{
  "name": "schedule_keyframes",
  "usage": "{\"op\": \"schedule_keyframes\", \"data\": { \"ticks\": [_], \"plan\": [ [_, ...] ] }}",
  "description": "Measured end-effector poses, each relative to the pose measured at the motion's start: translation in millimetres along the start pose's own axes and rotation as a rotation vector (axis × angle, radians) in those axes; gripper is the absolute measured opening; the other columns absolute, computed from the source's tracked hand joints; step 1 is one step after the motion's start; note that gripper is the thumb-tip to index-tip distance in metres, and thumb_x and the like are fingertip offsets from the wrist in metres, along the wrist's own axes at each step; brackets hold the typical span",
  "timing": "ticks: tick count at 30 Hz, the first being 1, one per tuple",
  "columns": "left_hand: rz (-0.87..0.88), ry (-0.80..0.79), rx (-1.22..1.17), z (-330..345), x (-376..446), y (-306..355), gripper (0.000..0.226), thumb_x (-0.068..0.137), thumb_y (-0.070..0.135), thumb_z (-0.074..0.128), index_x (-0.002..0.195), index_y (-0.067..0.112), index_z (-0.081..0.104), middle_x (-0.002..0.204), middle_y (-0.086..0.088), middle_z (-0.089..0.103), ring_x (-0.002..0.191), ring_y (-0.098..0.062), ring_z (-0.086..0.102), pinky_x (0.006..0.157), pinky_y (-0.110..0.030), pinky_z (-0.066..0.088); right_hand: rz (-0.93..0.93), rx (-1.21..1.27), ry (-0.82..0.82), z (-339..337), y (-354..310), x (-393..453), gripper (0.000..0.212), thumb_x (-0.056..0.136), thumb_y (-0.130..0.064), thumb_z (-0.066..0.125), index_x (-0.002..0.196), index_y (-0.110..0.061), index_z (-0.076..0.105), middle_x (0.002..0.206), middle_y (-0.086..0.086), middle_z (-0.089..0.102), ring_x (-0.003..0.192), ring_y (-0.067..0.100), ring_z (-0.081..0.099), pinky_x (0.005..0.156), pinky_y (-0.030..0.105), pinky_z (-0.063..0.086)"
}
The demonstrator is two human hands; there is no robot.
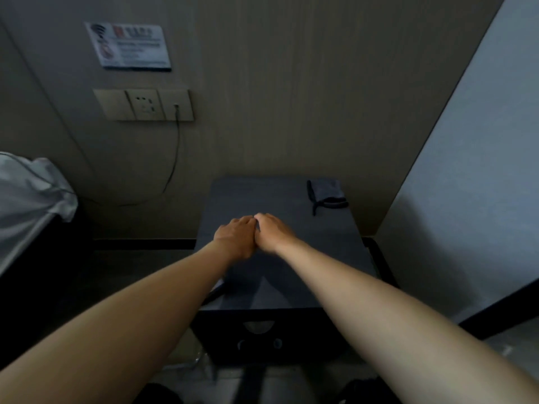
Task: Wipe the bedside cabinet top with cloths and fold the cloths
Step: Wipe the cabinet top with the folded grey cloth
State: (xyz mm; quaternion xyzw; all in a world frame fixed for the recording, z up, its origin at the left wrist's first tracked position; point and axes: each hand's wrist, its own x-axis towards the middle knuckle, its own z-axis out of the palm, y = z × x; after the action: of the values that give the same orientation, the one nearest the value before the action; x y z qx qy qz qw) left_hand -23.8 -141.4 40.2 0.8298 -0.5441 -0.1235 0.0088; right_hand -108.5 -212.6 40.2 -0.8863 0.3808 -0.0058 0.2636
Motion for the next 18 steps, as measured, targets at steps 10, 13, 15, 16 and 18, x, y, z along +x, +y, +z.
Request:
{"op": "schedule_keyframes", "data": {
  "ticks": [10,13,15,16,18],
  "plan": [
    [-0.203,-0.004,-0.210,52,-91,-85,0.054,0.096,0.036,0.049,0.143,0.011,0.038,0.151,-0.008,0.037,0.138,-0.026,0.036,0.108,-0.036,0.033,-0.108,0.004,-0.201,76,-67,-42,0.052,0.101,-0.020,0.041,0.150,-0.008,0.031,0.157,0.012,0.030,0.144,0.027,0.031,0.117,0.034,0.027],
    [-0.110,-0.010,-0.247,73,-108,-98,0.061,0.103,0.038,0.033,0.155,0.013,0.015,0.162,-0.005,0.009,0.149,-0.020,0.009,0.119,-0.035,0.014,-0.149,-0.030,-0.223,93,-70,-49,0.056,0.103,-0.017,0.038,0.154,-0.008,0.018,0.163,0.009,0.014,0.150,0.024,0.013,0.121,0.034,0.016],
    [-0.069,0.024,-0.273,83,-114,-101,0.060,0.104,0.038,0.028,0.156,0.017,0.005,0.162,-0.001,0.000,0.150,-0.018,0.000,0.121,-0.038,0.010,-0.186,-0.066,-0.243,103,-68,-52,0.061,0.104,-0.014,0.037,0.157,-0.011,0.007,0.165,0.004,-0.001,0.152,0.021,-0.002,0.123,0.037,0.010],
    [-0.066,0.035,-0.292,85,-115,-101,0.060,0.104,0.035,0.029,0.156,0.017,0.004,0.162,0.001,-0.001,0.149,-0.018,-0.002,0.121,-0.039,0.010,-0.203,-0.096,-0.245,106,-67,-52,0.065,0.103,-0.012,0.040,0.157,-0.013,0.004,0.165,0.002,-0.007,0.151,0.019,-0.006,0.123,0.040,0.010],
    [-0.064,0.085,-0.346,85,-116,-97,0.061,0.103,0.025,0.036,0.156,0.016,0.006,0.163,0.000,0.004,0.149,-0.019,0.000,0.121,-0.039,0.011,-0.269,-0.198,-0.167,110,-64,-52,0.071,0.099,-0.005,0.044,0.156,-0.012,0.004,0.164,-0.001,-0.013,0.151,0.018,-0.011,0.123,0.041,0.012]
  ]
}}
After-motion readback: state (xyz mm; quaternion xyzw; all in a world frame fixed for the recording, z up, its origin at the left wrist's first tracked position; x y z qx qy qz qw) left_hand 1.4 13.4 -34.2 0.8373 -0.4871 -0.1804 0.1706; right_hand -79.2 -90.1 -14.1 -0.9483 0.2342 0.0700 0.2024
